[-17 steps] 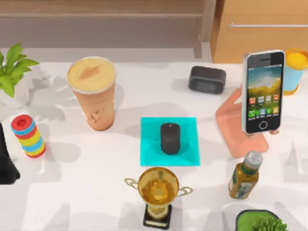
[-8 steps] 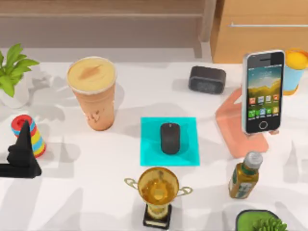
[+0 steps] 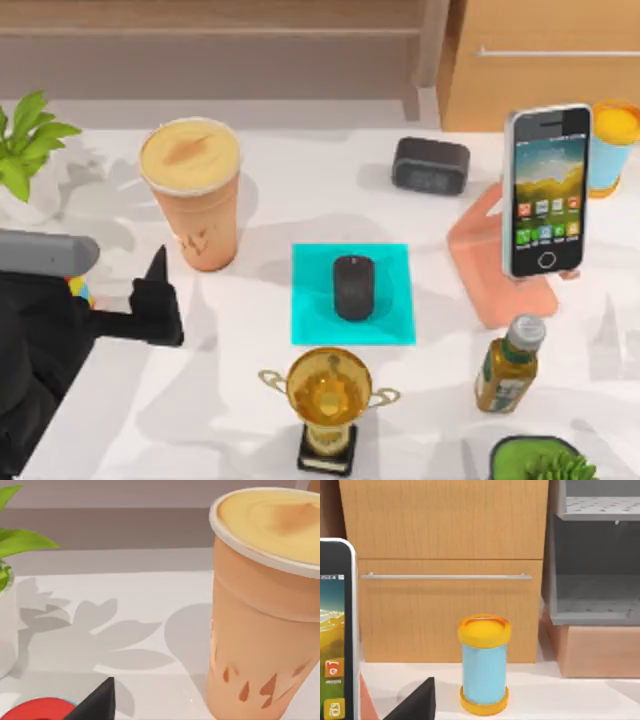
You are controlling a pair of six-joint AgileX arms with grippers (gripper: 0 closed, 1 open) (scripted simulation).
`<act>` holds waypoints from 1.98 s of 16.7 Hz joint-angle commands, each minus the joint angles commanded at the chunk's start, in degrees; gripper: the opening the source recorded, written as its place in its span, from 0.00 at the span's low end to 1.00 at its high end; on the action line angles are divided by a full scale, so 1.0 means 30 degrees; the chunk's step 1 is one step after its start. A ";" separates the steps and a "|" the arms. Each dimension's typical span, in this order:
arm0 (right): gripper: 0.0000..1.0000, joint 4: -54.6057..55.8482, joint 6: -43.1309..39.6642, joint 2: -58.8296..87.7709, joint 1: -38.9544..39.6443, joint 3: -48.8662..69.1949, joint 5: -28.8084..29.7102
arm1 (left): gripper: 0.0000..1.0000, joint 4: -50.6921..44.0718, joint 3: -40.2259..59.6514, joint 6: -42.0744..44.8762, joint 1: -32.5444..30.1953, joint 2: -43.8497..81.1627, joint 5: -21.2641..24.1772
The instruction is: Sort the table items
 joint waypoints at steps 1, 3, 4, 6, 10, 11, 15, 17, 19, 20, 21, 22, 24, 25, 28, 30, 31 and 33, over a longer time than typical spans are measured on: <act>1.00 0.0000 0.0000 0.0000 0.0000 0.0000 0.0000 | 1.00 0.1315 0.0369 -0.0068 -0.0605 0.1954 -0.0497; 1.00 0.0000 0.0000 0.0000 0.0000 0.0000 0.0000 | 1.00 0.3975 0.1198 -0.0108 -0.1688 0.5748 -0.1550; 1.00 0.0000 0.0000 0.0000 0.0000 0.0000 0.0000 | 1.00 0.5299 0.1648 -0.0078 -0.2152 0.7547 -0.2101; 1.00 0.0000 0.0000 0.0000 0.0000 0.0000 0.0000 | 1.00 0.7880 0.2603 0.0076 -0.2896 1.0843 -0.3226; 1.00 0.0000 0.0000 0.0000 0.0000 0.0000 0.0000 | 1.00 1.2376 0.4517 0.0628 -0.3631 1.5728 -0.5347; 1.00 0.0000 0.0000 0.0000 0.0000 0.0000 0.0000 | 1.00 1.3255 0.4922 0.0775 -0.3691 1.6552 -0.5790; 1.00 0.0000 0.0000 0.0000 0.0000 0.0000 0.0000 | 1.00 1.5121 0.5827 0.1142 -0.3730 1.8187 -0.6767; 1.00 0.0000 0.0000 0.0000 0.0000 0.0000 0.0000 | 1.00 1.5121 0.5827 0.1142 -0.3730 1.8187 -0.6767; 1.00 0.0000 0.0000 0.0000 0.0000 0.0000 0.0000 | 1.00 1.5121 0.5827 0.1142 -0.3730 1.8187 -0.6767; 1.00 0.0000 0.0000 0.0000 0.0000 0.0000 0.0000 | 1.00 1.5079 0.5759 0.1122 -0.3661 1.8135 -0.6736; 1.00 0.0000 0.0000 0.0000 0.0000 0.0000 0.0000 | 1.00 1.5055 0.5828 0.1129 -0.3632 1.8163 -0.6698; 1.00 0.0000 0.0000 0.0000 0.0000 0.0000 0.0000 | 1.00 1.4962 0.6057 0.1151 -0.3524 1.8267 -0.6574; 1.00 0.0000 0.0000 0.0000 0.0000 0.0000 0.0000 | 1.00 1.4627 0.6793 0.1216 -0.3146 1.8628 -0.6181; 1.00 0.0000 0.0000 0.0000 0.0000 0.0000 0.0000 | 1.00 1.4438 0.7194 0.1245 -0.2935 1.8825 -0.5965; 1.00 0.0000 0.0000 0.0000 0.0000 0.0000 0.0000 | 1.00 1.4137 0.7815 0.1281 -0.2600 1.9132 -0.5630; 1.00 0.0000 0.0000 0.0000 0.0000 0.0000 0.0000 | 1.00 1.4137 0.7815 0.1281 -0.2600 1.9132 -0.5630; 1.00 0.0000 0.0000 0.0000 0.0000 0.0000 0.0000 | 1.00 1.4137 0.7815 0.1281 -0.2600 1.9132 -0.5630; 1.00 0.0000 0.0000 0.0000 0.0000 0.0000 0.0000 | 0.85 1.4137 0.7815 0.1281 -0.2600 1.9132 -0.5630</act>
